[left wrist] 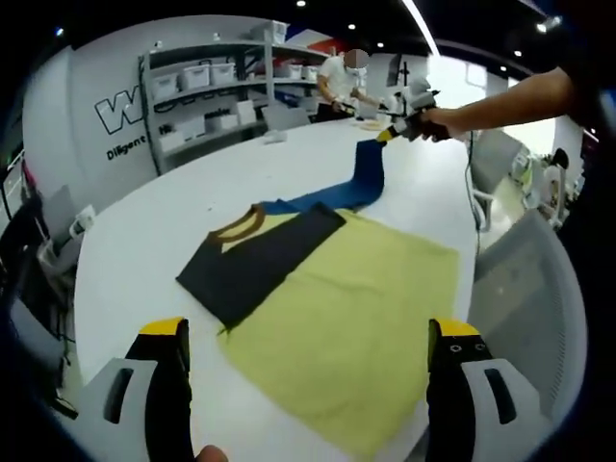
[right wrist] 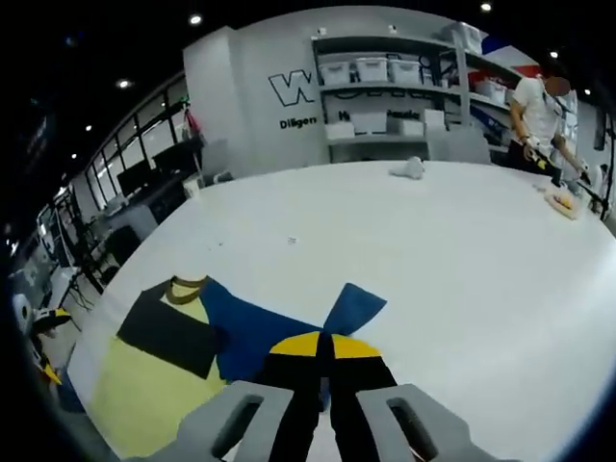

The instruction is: Fold the garment on the visible template until the final outline fits inside the template.

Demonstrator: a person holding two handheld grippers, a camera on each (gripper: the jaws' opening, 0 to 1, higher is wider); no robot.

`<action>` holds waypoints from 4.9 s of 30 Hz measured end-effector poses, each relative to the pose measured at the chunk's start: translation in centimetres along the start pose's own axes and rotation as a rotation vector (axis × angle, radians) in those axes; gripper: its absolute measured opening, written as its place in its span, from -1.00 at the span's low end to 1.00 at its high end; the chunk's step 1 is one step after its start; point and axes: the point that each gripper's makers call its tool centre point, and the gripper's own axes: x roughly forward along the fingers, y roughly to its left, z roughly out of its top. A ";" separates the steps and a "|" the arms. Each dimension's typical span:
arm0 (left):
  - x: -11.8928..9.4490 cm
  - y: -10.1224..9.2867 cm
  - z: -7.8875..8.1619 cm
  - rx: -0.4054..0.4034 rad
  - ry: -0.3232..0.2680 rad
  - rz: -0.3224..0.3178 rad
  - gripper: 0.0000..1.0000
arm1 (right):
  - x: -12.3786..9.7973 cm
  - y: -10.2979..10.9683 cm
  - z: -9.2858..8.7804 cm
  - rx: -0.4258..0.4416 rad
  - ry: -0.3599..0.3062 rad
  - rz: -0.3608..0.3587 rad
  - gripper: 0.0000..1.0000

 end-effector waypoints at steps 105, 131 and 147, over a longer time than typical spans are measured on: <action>-6.7 5.8 -9.0 -0.110 -0.075 0.051 0.98 | 8.4 36.4 0.0 -0.265 0.030 0.388 -1.00; -7.0 5.9 -10.2 -0.140 -0.056 0.060 0.97 | 12.0 38.4 -5.1 -0.286 0.134 0.416 -1.00; -7.0 6.1 -11.3 -0.191 -0.048 0.072 0.97 | 13.3 39.3 -7.2 -0.255 0.206 0.445 -1.00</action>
